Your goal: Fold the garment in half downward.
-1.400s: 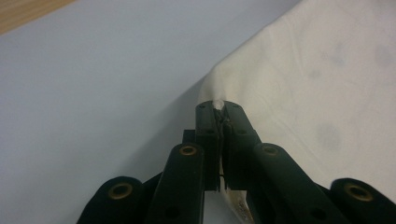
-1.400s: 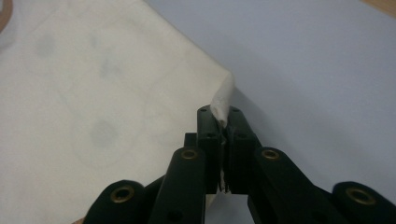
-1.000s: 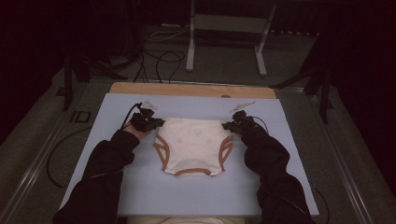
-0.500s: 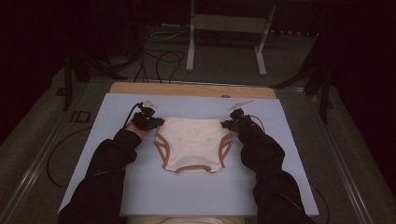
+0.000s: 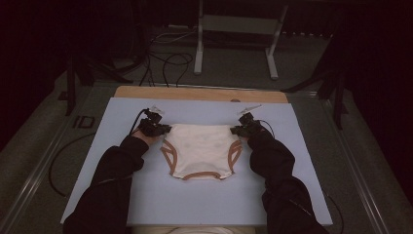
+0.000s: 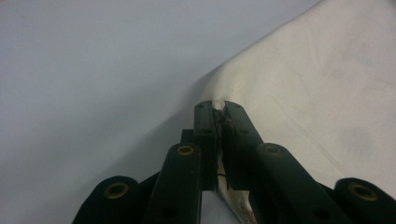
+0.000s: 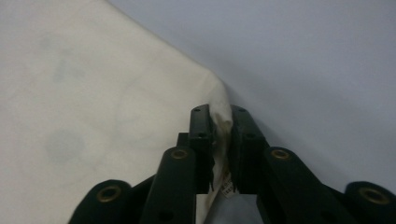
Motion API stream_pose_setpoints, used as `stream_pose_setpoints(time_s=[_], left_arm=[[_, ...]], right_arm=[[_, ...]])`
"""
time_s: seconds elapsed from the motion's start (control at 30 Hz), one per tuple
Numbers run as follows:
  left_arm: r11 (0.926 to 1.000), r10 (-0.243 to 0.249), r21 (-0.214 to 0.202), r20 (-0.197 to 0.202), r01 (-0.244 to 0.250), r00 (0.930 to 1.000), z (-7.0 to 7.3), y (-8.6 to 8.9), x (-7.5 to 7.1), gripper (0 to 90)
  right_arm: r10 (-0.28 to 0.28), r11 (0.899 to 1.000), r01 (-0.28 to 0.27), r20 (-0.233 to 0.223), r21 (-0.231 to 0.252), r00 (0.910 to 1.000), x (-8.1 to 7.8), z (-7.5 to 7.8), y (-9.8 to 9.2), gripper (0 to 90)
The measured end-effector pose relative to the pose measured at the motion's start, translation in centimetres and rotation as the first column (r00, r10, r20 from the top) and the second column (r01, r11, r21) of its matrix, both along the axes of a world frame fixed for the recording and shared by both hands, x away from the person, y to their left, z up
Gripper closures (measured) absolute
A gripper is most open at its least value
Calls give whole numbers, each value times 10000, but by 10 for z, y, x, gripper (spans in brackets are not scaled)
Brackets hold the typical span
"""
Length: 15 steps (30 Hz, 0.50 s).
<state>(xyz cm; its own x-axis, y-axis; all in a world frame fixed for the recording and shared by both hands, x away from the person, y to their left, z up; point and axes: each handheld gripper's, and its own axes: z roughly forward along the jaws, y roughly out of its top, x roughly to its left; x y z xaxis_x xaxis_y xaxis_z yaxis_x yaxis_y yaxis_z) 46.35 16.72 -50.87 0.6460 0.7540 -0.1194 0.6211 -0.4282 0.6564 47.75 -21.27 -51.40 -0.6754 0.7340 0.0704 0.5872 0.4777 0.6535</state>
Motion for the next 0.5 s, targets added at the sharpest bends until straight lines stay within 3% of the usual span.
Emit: stream_pose_setpoints(time_s=[0.13, 0.2, 0.23, 0.33, 0.5], left_arm=[[9999, 132, 50, 83, -132, 9999, -1, -1, -1, 813], [9999, 171, -15, 93, -171, 9998, 1, 1, -1, 730], [9999, 171, -15, 93, -171, 9998, 1, 1, -1, 672], [9991, 397, -155, 212, -394, 9990, 6, 4, -3, 520], [9987, 309, -405, 299, -296, 9991, 15, 7, -8, 355]], right_arm=[[-270, 9996, 270, 94, -32, 9996, 0, 2, -2, 713], [-320, 9995, 319, 176, 74, 9993, 0, 5, -5, 629], [-320, 9995, 319, 176, 74, 9993, 0, 5, -5, 629], [-415, 9991, 413, 174, 124, 9990, -2, 10, -9, 479], [-264, 9993, 262, 66, 281, 9996, -7, 15, -10, 331]])
